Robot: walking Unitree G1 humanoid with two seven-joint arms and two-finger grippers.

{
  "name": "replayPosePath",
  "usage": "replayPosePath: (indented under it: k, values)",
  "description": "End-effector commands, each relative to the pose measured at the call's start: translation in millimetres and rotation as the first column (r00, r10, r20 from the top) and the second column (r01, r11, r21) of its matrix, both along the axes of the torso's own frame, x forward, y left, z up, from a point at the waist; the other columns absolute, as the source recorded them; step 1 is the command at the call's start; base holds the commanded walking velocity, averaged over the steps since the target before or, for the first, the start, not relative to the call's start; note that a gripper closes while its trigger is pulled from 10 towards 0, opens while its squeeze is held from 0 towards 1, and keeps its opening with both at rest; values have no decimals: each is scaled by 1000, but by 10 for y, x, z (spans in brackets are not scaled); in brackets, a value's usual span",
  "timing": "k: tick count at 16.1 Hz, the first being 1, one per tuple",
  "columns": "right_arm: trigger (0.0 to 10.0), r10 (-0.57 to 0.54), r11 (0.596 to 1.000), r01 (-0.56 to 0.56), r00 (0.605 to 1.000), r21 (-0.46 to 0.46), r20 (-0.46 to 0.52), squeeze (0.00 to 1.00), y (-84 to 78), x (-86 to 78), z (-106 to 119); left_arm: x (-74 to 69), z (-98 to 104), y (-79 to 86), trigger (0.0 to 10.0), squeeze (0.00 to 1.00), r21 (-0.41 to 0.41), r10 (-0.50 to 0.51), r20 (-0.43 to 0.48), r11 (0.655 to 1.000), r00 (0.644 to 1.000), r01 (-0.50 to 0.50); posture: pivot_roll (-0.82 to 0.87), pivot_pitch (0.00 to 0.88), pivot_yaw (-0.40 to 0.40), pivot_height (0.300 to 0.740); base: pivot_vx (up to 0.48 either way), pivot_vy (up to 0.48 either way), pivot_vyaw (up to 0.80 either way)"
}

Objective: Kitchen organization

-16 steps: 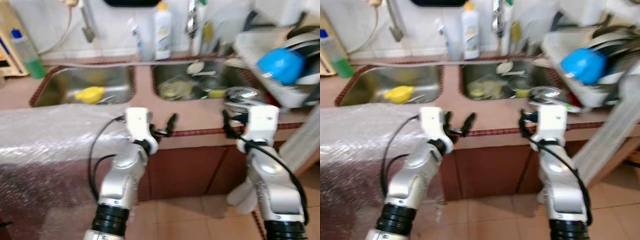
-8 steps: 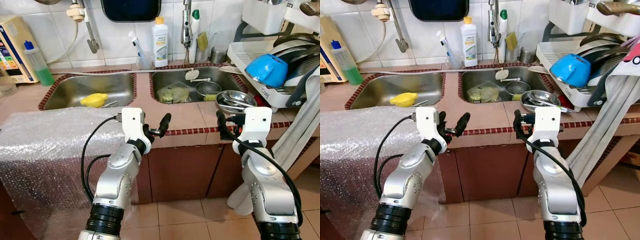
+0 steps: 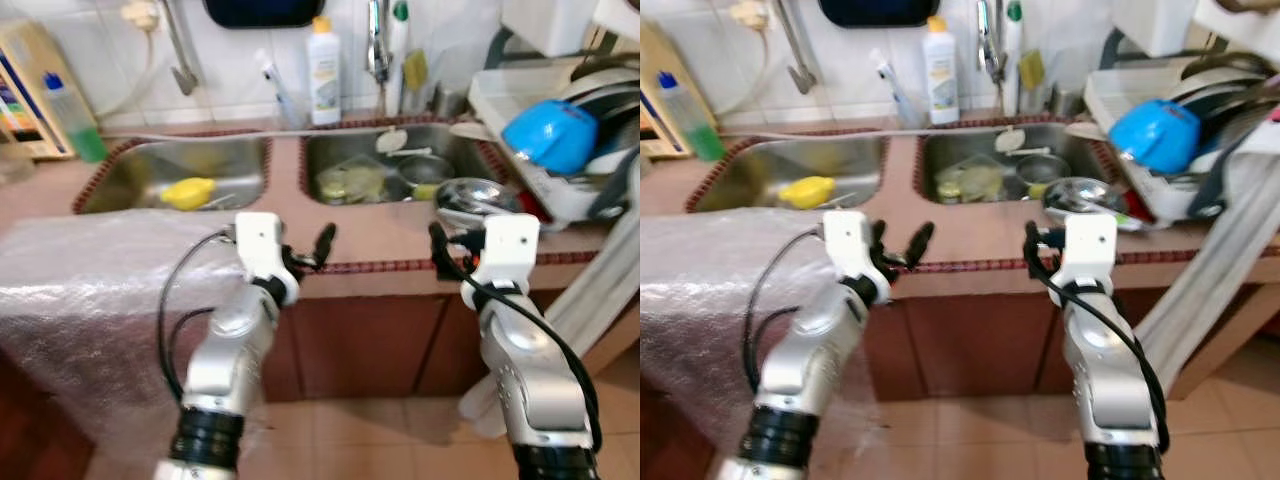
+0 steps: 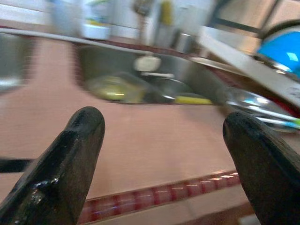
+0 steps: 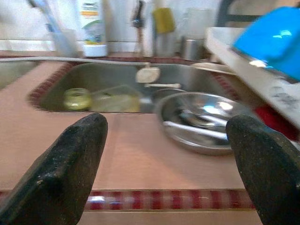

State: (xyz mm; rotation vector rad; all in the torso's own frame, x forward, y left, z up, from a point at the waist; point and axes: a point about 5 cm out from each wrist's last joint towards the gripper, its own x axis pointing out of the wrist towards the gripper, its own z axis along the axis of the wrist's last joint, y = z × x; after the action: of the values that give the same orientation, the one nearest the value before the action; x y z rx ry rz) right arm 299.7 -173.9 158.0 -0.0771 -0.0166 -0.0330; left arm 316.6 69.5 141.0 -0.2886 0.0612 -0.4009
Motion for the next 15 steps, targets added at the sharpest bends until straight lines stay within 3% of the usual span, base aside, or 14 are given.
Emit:
replayPosePath:
  k: [1, 9, 15]
  values:
    - [10000, 4, 1000, -4, 1000, 5, 26, 294, 33, -1, 56, 8, 29, 57, 10000, 0, 6, 6, 10, 1000, 1000, -6, -94, 0, 75, 740, 0, -480, 0]
    - [10000, 1, 1000, -1, 1000, 6, 25, 290, 25, 1, 46, -2, 14, 64, 10000, 0, 19, 8, 1, 1000, 1000, -8, -91, 0, 78, 740, 0, -417, 0]
    - [10000, 2, 1000, -2, 1000, 4, 23, 208, 24, 3, 41, 34, 9, 99, 10000, 0, 23, 62, -25, 998, 998, -62, -90, 0, 77, 740, 0, 0, 0]
